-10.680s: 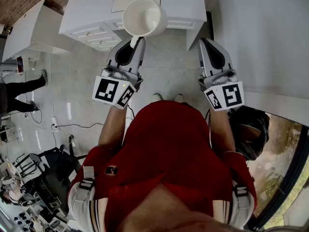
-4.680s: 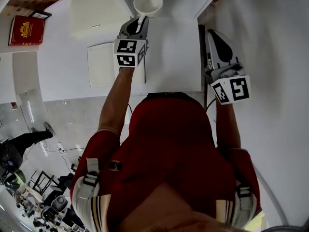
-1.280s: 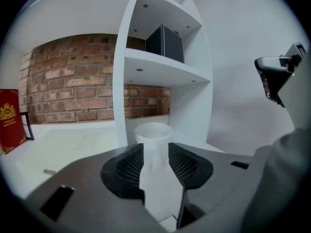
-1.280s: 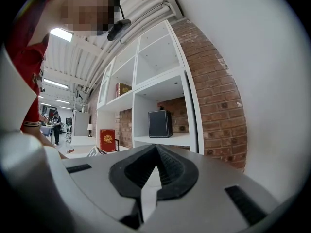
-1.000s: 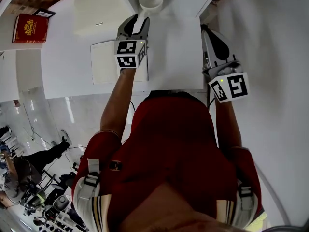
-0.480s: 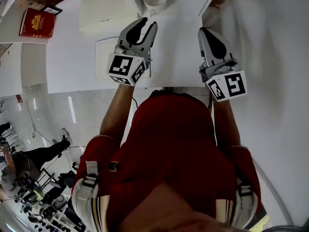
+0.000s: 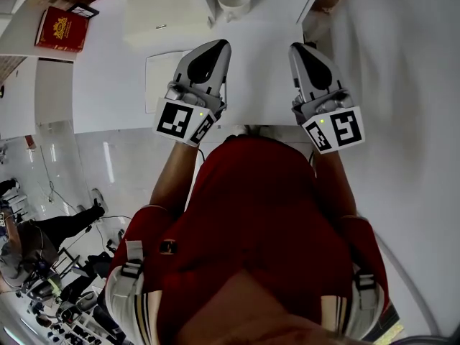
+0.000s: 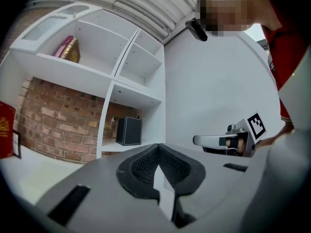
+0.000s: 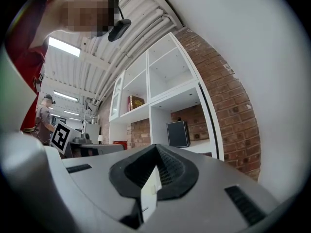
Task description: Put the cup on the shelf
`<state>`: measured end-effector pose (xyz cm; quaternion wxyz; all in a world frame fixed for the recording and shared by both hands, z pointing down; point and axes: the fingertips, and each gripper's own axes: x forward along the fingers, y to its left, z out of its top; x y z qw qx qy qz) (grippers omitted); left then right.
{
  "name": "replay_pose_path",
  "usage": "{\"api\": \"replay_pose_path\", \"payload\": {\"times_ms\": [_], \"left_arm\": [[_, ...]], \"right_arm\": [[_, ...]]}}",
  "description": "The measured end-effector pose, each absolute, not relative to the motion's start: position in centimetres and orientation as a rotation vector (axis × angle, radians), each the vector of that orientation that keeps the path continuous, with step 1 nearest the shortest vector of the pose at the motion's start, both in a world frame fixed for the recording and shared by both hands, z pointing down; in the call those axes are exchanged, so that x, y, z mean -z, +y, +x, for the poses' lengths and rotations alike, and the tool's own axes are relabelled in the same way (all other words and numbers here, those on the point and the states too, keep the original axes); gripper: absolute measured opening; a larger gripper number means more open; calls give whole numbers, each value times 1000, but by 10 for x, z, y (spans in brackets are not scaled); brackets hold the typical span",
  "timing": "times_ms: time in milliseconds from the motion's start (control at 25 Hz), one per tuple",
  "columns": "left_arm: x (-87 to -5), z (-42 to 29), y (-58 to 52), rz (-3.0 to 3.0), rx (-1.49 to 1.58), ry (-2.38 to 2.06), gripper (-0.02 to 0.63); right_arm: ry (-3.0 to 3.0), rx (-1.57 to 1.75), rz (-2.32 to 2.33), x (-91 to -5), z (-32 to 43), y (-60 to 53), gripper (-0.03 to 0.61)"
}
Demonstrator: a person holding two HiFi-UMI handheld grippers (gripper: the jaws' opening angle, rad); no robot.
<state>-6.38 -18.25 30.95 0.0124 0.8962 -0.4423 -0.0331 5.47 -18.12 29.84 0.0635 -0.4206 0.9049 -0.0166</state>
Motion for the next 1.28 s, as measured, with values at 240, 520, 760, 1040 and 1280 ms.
{"api": "replay_pose_path", "payload": {"times_ms": [240,520,760,1040,1280], "left_arm": [[-305,-57,-167,2818,109,-1350,6],[-306,-55,-157,2824,124,-1342,6],[-303,-55,-150,2827,131,-1337,6],[-300,-51,-143,2842,123,-1333,6],[-302,-49,-140,2837,109,-1336,6]], "right_arm": [[2736,51,-1235,-297,50,-166,-4],[2756,35,-1202,-296,44,-152,-3],[2759,26,-1198,-295,45,-148,-3],[2768,18,-1203,-297,47,-143,-5],[2770,26,-1196,-300,50,-140,-5]]}}
